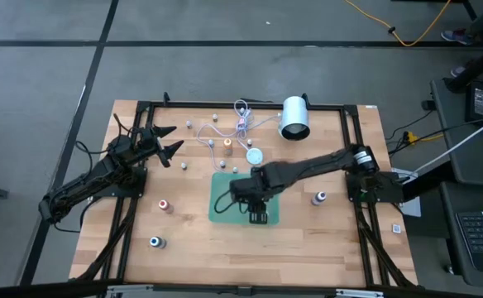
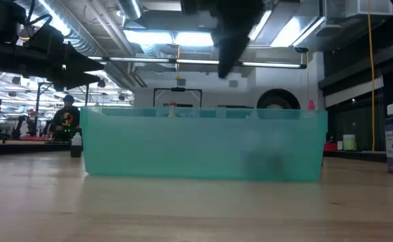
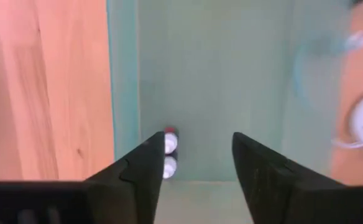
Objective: Pick & Place food coloring
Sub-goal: Put the middle small green food coloring bottle into the bin
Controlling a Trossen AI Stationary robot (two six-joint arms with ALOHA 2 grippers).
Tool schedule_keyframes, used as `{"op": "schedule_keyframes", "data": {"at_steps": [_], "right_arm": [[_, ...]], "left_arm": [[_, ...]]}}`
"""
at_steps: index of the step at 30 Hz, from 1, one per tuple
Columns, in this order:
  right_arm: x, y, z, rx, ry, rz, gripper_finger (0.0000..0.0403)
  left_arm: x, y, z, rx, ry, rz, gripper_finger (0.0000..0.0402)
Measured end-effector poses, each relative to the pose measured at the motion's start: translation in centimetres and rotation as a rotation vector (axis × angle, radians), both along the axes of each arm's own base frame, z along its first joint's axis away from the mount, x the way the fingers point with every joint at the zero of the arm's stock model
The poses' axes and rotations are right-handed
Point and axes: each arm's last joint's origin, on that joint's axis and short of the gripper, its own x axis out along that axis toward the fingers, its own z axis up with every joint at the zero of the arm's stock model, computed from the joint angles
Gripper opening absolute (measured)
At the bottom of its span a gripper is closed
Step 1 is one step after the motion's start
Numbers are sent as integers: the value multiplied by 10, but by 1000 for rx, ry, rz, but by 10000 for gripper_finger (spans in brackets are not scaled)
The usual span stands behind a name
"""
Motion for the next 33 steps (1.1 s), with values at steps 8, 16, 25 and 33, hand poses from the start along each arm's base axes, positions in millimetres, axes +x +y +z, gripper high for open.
{"op": "schedule_keyframes", "data": {"at_steps": [8,16,25,33], "right_arm": [[7,-50,45,-24,-84,-46,266],[7,-108,68,-80,-139,-15,273],[8,-164,54,-152,-137,61,273],[6,-215,18,-202,-149,86,273]], "left_arm": [[0,0,0,0,0,0,333],[0,0,0,0,0,0,333],[0,0,0,0,0,0,333],[0,0,0,0,0,0,333]]}}
